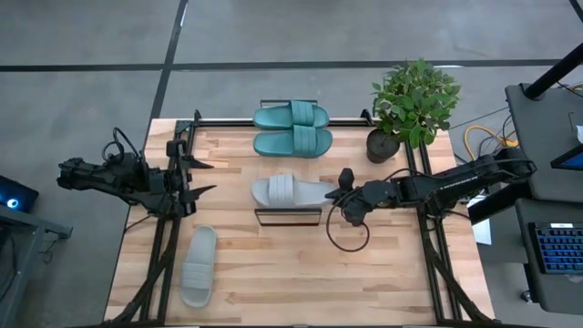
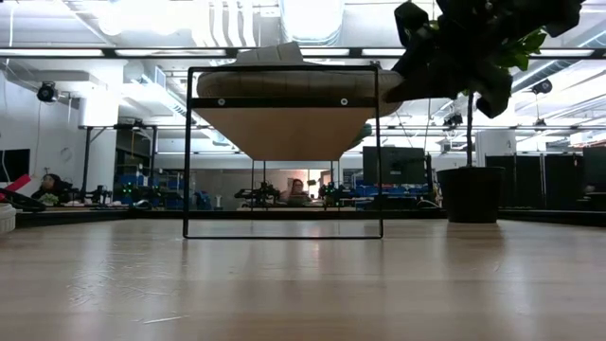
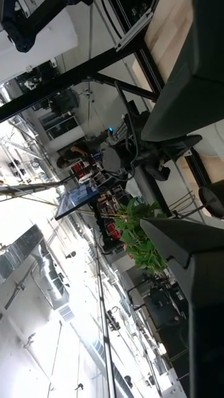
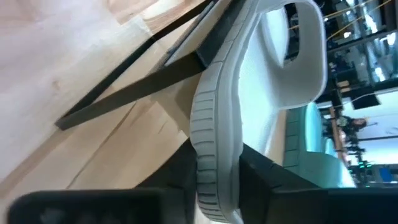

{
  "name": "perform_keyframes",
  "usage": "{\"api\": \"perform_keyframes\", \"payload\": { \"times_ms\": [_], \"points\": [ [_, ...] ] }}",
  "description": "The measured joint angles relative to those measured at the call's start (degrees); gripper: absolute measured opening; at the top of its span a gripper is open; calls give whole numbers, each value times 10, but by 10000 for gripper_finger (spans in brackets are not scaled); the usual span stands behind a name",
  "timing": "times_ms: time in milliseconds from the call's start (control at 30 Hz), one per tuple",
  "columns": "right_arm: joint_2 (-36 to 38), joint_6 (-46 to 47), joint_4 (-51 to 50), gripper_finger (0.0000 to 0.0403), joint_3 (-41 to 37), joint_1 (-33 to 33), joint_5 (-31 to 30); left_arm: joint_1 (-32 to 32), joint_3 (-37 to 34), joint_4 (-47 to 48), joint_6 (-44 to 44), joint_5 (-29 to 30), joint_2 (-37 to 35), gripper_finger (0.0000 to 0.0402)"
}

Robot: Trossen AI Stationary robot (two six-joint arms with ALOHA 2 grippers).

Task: Pick and place slides into the shelf
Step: Put the right gray slide on the shelf

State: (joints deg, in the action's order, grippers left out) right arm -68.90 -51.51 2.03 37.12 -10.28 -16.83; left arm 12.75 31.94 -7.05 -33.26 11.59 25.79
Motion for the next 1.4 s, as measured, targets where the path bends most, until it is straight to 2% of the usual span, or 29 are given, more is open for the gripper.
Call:
{"api": "perform_keyframes", "payload": {
  "times_ms": [133, 300, 433, 600, 833, 933, 1033, 1200, 1400],
  "points": [
    [0, 30, -6, 124, 1, -1, 8, 0, 0, -1, 0, 6, 0, 199],
    [-1, 89, -27, 155, 22, -1, 11, 0, 0, -3, 0, 9, -1, 199],
    [-1, 146, -87, 168, 52, -1, 17, 0, 0, -3, 0, 9, -1, 199],
    [-1, 207, -166, 172, 84, -1, 82, 0, 0, -2, -1, 9, -1, 199],
    [-1, 228, -209, 173, 128, -1, 129, 0, 0, -2, -1, 9, -1, 199],
    [-1, 216, -203, 173, 155, -1, 130, 0, 0, -1, -1, 9, -1, 199],
    [-1, 190, -145, 173, 168, 0, 125, 0, 0, 0, -1, 9, -1, 199],
    [-12, 66, -47, 167, 161, 2, 123, 0, 0, 3, -1, 10, -6, 199],
    [-76, -49, 26, 151, 161, 11, 122, 0, 0, 22, -1, 25, -26, 199]
  ]
}}
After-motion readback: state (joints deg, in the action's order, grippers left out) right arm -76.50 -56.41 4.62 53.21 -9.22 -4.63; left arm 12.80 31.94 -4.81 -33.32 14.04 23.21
